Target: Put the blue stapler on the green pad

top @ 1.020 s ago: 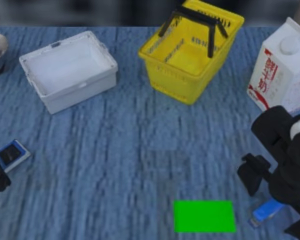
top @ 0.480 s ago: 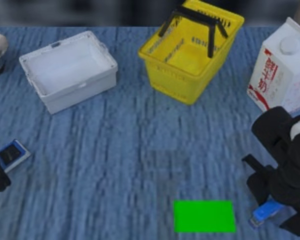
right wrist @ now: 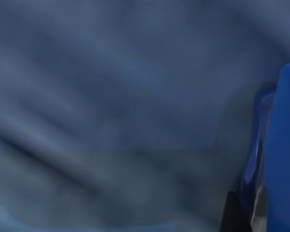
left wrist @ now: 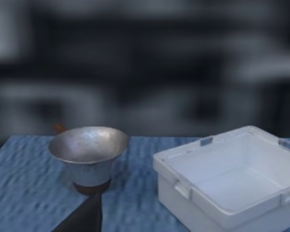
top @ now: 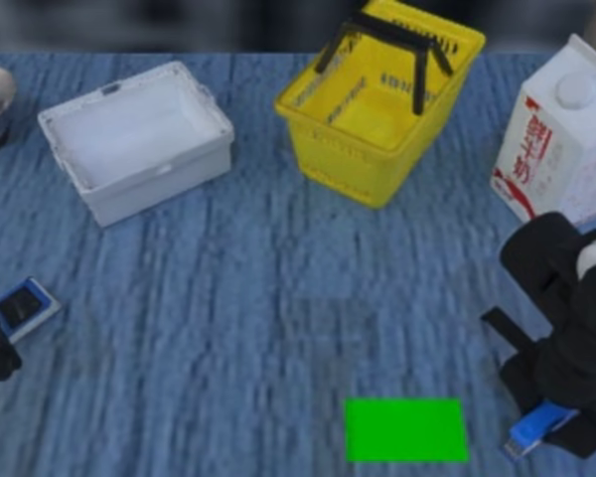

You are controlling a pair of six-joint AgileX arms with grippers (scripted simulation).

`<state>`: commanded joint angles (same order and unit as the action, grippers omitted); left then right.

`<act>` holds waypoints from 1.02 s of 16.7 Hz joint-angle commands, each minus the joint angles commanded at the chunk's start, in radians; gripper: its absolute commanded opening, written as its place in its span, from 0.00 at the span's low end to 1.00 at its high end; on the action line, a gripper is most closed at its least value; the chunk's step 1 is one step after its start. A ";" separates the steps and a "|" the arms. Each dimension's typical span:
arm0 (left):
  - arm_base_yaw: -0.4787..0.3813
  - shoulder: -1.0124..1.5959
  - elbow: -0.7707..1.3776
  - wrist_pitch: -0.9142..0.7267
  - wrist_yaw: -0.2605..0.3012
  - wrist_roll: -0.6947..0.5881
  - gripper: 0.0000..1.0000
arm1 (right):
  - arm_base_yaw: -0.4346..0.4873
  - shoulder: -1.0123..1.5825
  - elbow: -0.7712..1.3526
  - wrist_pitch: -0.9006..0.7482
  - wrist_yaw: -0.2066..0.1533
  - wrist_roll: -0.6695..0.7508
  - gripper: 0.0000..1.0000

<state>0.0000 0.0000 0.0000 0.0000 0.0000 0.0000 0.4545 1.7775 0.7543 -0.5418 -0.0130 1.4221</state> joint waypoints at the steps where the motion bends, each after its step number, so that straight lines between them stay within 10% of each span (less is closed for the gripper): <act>1: 0.000 0.000 0.000 0.000 0.000 0.000 1.00 | -0.002 -0.024 0.004 -0.035 0.005 -0.018 0.00; 17: 0.000 0.000 0.000 0.000 0.000 0.000 1.00 | 0.001 -0.235 0.229 -0.475 0.004 -0.026 0.00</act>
<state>0.0000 0.0000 0.0000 0.0000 0.0000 0.0000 0.4550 1.5423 0.9837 -1.0171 -0.0085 1.3961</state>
